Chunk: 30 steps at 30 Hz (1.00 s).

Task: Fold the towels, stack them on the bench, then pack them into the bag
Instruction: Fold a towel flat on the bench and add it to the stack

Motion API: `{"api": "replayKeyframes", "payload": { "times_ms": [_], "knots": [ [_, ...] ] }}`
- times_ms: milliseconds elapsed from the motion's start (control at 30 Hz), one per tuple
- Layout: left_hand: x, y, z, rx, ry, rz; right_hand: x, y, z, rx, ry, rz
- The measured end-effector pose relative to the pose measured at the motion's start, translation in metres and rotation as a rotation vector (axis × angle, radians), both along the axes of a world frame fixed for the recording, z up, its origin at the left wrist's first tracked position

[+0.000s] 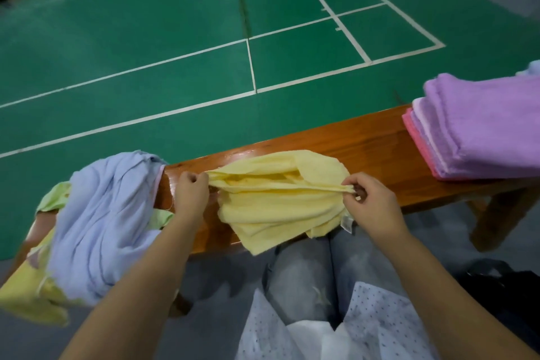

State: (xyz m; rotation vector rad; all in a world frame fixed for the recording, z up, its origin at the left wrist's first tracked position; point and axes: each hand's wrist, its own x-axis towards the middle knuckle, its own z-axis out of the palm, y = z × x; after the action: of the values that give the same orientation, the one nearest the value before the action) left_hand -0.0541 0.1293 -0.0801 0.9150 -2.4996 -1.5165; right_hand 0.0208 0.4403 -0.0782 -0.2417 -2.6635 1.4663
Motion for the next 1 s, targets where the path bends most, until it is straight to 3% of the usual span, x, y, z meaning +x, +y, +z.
{"api": "replayKeyframes", "payload": {
  "times_ms": [167, 400, 567, 667, 800, 1000],
  "knots": [
    [0.010, -0.028, 0.001, -0.564, 0.178, -0.331, -0.002, 0.001, -0.004, -0.024, -0.010, 0.049],
    [0.013, -0.018, 0.010, -0.804, 0.118, -0.751, 0.002, 0.003, 0.003, -0.053, -0.036, 0.092],
    [0.005, -0.018, 0.015, -0.950, -0.010, -0.812, 0.005, 0.006, 0.006, -0.057, -0.045, 0.092],
    [0.002, -0.021, 0.019, -0.805, 0.026, -0.725, 0.005, 0.009, 0.006, -0.054, -0.050, 0.067],
    [0.001, -0.031, 0.029, -0.205, 0.027, -0.308, 0.003, 0.013, 0.004, -0.136, -0.057, -0.001],
    [0.013, -0.054, 0.033, 0.205, 0.033, -0.238, 0.001, 0.011, 0.003, -0.299, -0.098, -0.077]
  ]
}}
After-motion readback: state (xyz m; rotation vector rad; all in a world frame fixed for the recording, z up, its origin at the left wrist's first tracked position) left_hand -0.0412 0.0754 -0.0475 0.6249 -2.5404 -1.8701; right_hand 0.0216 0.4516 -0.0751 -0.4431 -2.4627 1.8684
